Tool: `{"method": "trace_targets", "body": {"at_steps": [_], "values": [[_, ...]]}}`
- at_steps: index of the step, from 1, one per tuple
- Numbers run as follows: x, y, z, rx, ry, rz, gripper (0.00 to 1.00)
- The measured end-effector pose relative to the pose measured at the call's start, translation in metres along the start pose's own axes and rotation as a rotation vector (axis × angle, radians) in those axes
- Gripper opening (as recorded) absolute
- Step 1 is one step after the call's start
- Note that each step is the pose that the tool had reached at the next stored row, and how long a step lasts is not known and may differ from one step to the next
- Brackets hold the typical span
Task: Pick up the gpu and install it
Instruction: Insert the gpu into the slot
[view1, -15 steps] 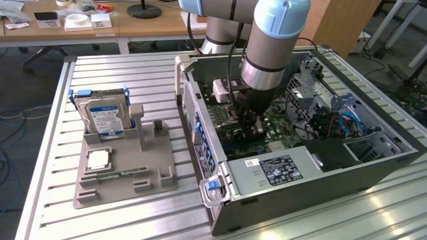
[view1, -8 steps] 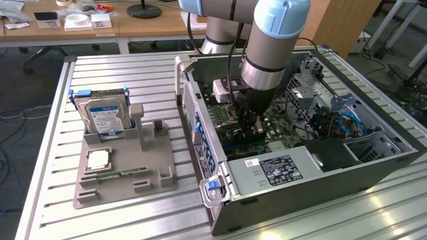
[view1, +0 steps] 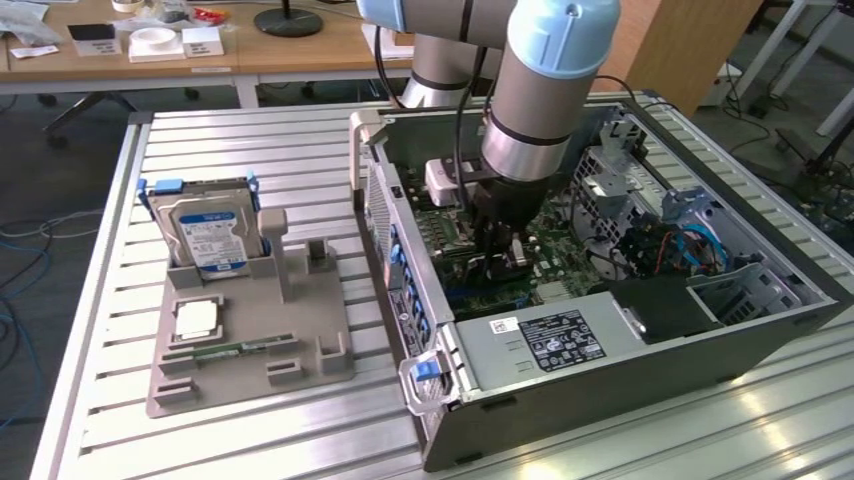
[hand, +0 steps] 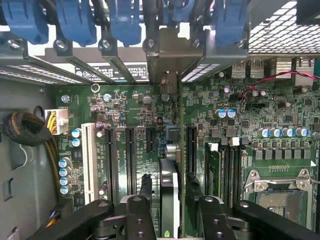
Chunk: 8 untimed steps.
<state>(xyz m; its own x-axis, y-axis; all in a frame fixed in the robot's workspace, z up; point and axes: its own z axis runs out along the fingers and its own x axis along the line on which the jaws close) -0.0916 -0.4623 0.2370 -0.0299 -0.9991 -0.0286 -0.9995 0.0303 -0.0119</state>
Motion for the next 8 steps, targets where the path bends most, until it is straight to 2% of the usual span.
{"method": "trace_targets", "body": {"at_steps": [8], "values": [[-0.0001, 0.0000, -0.0014, 0.0000, 0.0000, 0.000, 0.40]]}}
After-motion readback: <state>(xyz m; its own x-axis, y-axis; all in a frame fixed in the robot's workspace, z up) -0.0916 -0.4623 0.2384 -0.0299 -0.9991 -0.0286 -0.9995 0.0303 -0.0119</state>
